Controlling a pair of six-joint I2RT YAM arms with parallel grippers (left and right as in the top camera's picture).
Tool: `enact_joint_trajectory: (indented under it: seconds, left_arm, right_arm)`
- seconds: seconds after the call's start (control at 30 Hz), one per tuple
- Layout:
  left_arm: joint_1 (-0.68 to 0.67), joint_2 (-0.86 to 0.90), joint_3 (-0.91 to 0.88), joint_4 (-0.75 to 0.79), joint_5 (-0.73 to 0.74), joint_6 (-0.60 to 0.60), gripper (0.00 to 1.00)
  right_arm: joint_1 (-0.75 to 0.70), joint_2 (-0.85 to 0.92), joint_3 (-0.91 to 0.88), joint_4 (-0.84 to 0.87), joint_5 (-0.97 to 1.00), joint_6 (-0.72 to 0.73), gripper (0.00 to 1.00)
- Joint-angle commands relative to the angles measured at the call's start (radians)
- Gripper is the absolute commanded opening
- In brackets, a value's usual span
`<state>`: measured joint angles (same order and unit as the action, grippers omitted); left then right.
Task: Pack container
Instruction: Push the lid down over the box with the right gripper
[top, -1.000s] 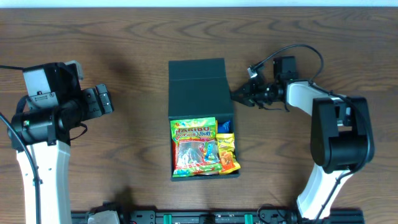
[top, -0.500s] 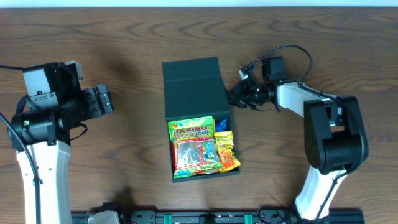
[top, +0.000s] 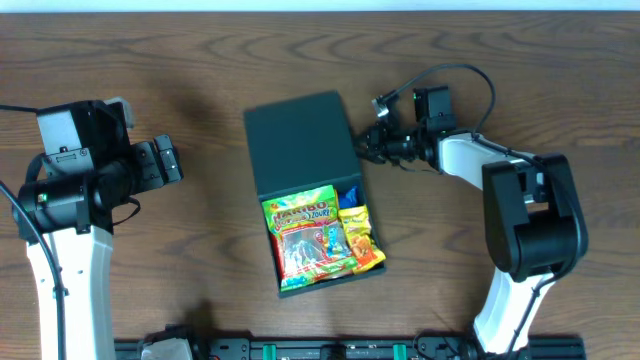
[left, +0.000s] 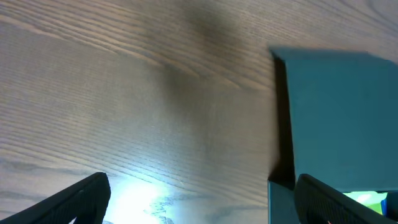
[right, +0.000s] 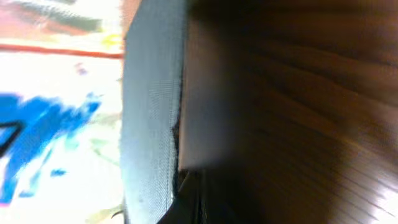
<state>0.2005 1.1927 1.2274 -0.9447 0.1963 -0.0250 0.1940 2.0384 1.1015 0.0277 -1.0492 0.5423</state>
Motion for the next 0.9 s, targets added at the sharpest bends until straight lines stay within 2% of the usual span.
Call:
enact_joint_trajectory:
  seconds: [0.0, 0.2, 0.4, 0.57, 0.63, 0.87]
  left_arm:
    - [0.003, -0.009, 0.006, -0.005, 0.003, 0.011, 0.95]
    - [0.003, -0.009, 0.006, -0.005, 0.003, 0.011, 0.95]
    - [0.003, -0.009, 0.006, -0.005, 0.003, 0.011, 0.95]
    - [0.003, -0.009, 0.006, -0.005, 0.003, 0.011, 0.95]
    - [0.003, -0.009, 0.006, -0.005, 0.003, 0.011, 0.95]
    - [0.003, -0.009, 0.006, -0.005, 0.003, 0.011, 0.95]
  right_arm:
    - [0.027, 0.010, 0.002, 0.069, -0.200, 0.032, 0.02]
    - [0.065, 0.010, 0.002, 0.270, -0.302, 0.102, 0.02]
    - [0.109, 0.010, 0.002, 0.639, -0.408, 0.307, 0.02]
    - [0.141, 0.007, 0.002, 1.001, -0.458, 0.542, 0.01]
    - [0.143, -0.006, 0.002, 1.086, -0.460, 0.616, 0.01]
    - [0.139, -0.140, 0.002, 1.106, -0.479, 0.634, 0.02]
